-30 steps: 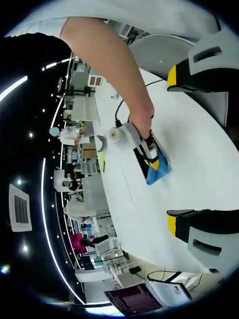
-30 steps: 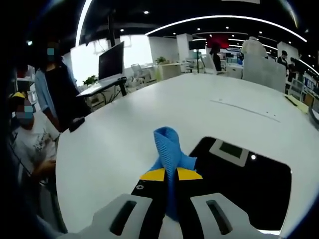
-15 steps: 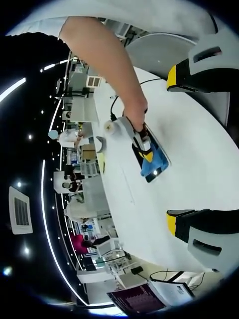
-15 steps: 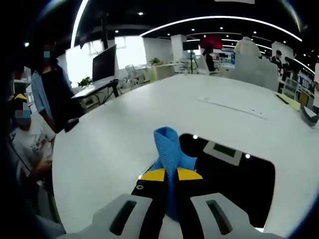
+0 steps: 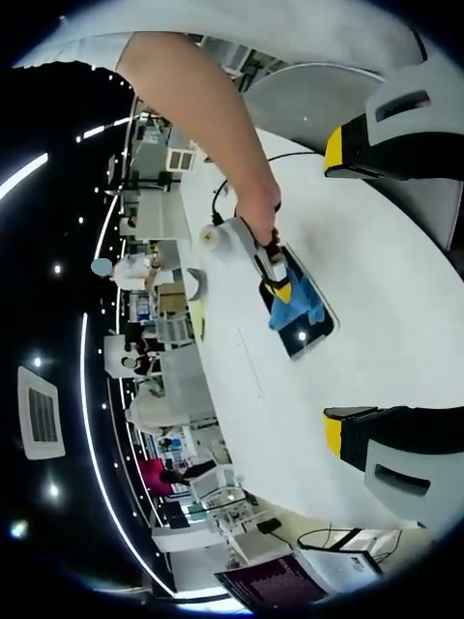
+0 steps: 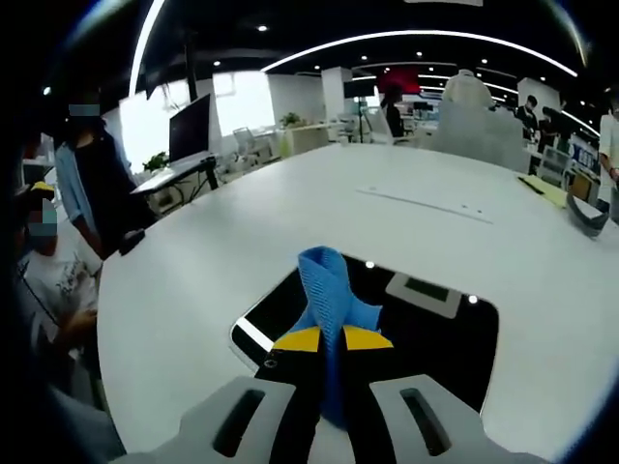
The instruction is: Wipe the mirror surface with the cleaning cloth until all visible marks leave the cleaned area.
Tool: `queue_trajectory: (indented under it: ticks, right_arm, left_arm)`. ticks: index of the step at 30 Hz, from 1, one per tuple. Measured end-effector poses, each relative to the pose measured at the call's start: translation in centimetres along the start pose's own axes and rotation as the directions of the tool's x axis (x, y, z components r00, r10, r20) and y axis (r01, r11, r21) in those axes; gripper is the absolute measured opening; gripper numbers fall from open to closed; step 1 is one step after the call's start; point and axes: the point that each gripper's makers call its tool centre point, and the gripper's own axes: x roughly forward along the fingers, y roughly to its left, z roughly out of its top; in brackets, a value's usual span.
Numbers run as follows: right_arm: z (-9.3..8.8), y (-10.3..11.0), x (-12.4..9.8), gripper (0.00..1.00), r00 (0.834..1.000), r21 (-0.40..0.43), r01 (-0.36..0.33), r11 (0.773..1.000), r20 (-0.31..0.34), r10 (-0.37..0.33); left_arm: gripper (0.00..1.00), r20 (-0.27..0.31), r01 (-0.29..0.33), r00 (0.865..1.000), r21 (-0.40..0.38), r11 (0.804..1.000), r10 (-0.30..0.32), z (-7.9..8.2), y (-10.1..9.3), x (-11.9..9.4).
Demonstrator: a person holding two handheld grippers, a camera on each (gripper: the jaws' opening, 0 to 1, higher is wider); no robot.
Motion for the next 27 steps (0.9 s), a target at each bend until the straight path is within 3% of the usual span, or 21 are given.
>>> queue_trajectory:
  ticks: [13,18,27]
  right_arm:
    - [-0.5,-2.2,-0.9,0.01,1.0,0.005,0.002,1.0,0.009,-0.003]
    - [-0.4,-3.4,-1.4,0.01,1.0,0.004,0.008,1.0,0.011,-0.008]
    - [-0.5,-5.9,-2.3,0.01,1.0,0.026,0.026,0.999,0.016,-0.026]
  left_arm:
    - [0.99,-0.002,-0.018,1.0,-0.013,1.0,0.018,0.6,-0.5,0.4]
    - [0.99,-0.018,-0.025,1.0,-0.016,1.0,0.025,0.0,-0.5,0.9]
    - [0.99,-0.013,-0.048,0.999,-0.033,0.998,0.048,0.3,0.4,1.4]
